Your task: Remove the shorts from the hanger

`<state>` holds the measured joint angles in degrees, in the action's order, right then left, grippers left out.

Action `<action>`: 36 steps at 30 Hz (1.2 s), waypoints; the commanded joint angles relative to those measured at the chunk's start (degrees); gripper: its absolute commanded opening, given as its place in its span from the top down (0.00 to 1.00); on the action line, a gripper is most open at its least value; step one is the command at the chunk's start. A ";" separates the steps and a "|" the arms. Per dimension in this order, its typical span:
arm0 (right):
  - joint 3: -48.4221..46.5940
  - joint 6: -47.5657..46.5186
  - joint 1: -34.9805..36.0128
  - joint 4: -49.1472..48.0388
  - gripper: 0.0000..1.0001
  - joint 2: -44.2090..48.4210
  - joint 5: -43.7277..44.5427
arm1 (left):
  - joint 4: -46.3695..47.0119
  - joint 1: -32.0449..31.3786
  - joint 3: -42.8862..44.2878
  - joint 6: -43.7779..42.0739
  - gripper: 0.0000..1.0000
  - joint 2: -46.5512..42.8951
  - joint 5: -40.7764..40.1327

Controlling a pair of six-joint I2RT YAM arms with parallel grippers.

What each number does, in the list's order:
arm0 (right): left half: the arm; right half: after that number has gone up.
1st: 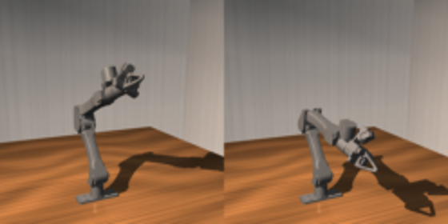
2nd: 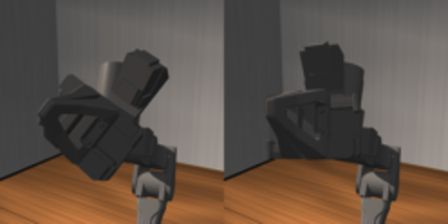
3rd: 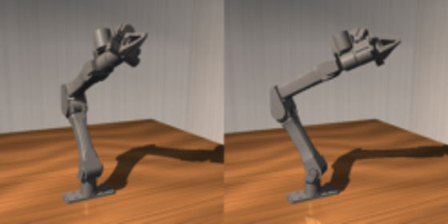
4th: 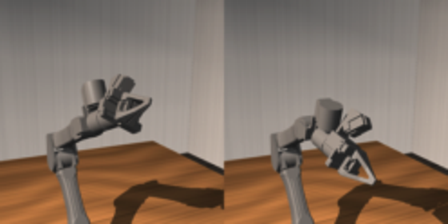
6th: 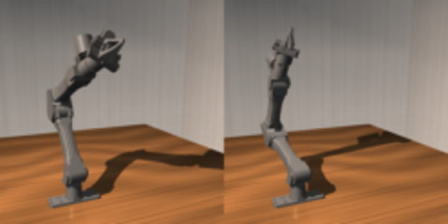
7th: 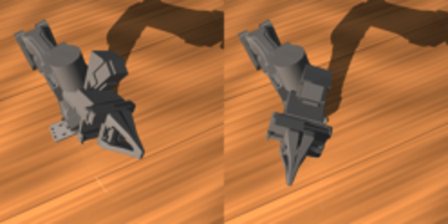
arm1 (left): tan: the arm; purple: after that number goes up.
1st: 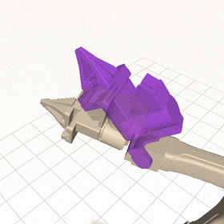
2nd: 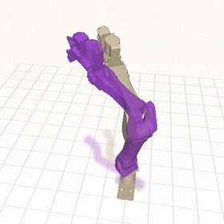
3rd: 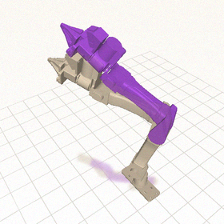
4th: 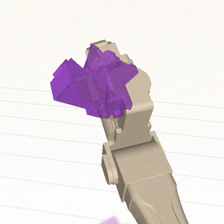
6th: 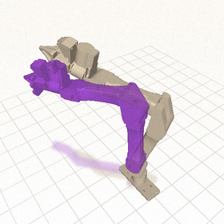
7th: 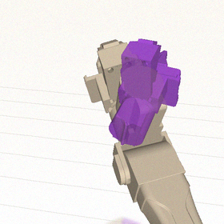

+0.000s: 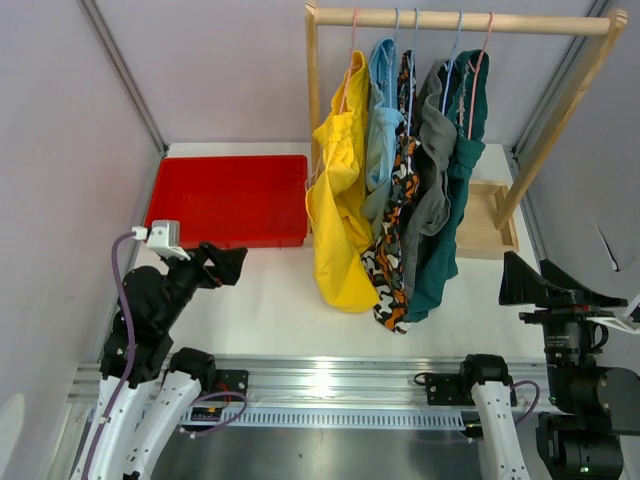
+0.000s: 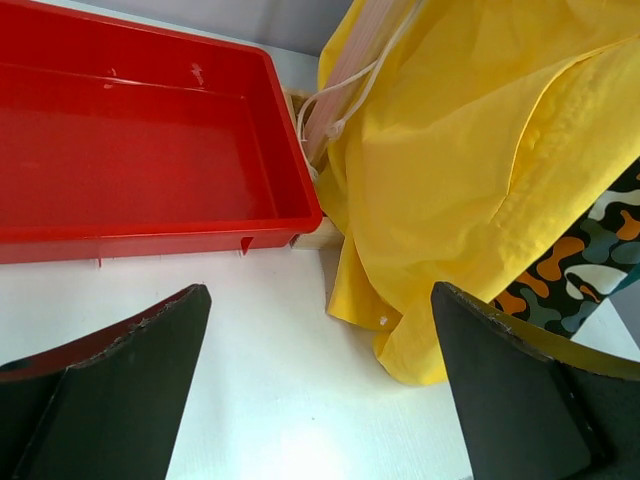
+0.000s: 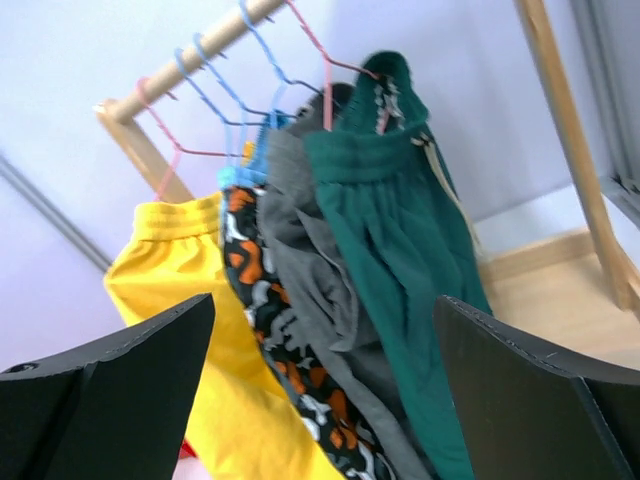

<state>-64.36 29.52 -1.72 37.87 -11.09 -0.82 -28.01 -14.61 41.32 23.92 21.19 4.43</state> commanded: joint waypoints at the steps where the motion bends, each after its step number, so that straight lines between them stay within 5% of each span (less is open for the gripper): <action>1: -4.19 -1.22 -0.48 -3.58 0.01 -3.32 -4.27 | -0.47 0.02 0.08 -1.07 0.01 -0.62 2.16; 4: -2.89 -6.11 -1.62 -10.60 0.01 -1.75 -9.46 | 0.50 0.02 -0.54 -1.33 0.01 -0.54 4.44; 6: -3.23 -4.92 -3.38 -13.08 0.01 -2.09 -2.81 | 0.76 0.02 -0.54 -1.51 0.01 0.16 4.98; 12: -9.99 -9.48 -2.77 -20.19 0.01 -13.15 5.56 | 0.59 0.02 -0.45 -1.51 0.01 1.75 6.47; 17: -18.15 -7.11 -2.85 -26.35 0.01 -27.03 1.97 | 1.64 0.02 -1.15 -1.77 0.01 1.48 8.92; 23: -35.34 -6.13 -2.16 -22.60 0.00 -49.69 -4.54 | 1.47 0.02 -1.15 -1.86 0.01 1.75 9.28; 29: -60.50 -15.00 6.27 -7.48 0.07 -72.56 5.20 | 1.64 -0.07 -1.16 -1.77 0.01 1.22 9.11; 36: -58.18 -16.95 10.06 -6.40 0.21 -76.62 10.39 | 1.64 0.02 -1.16 -1.60 0.01 0.87 8.58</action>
<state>-122.41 15.22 7.11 30.81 -90.50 5.52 -27.97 -14.61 40.16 22.90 22.74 12.29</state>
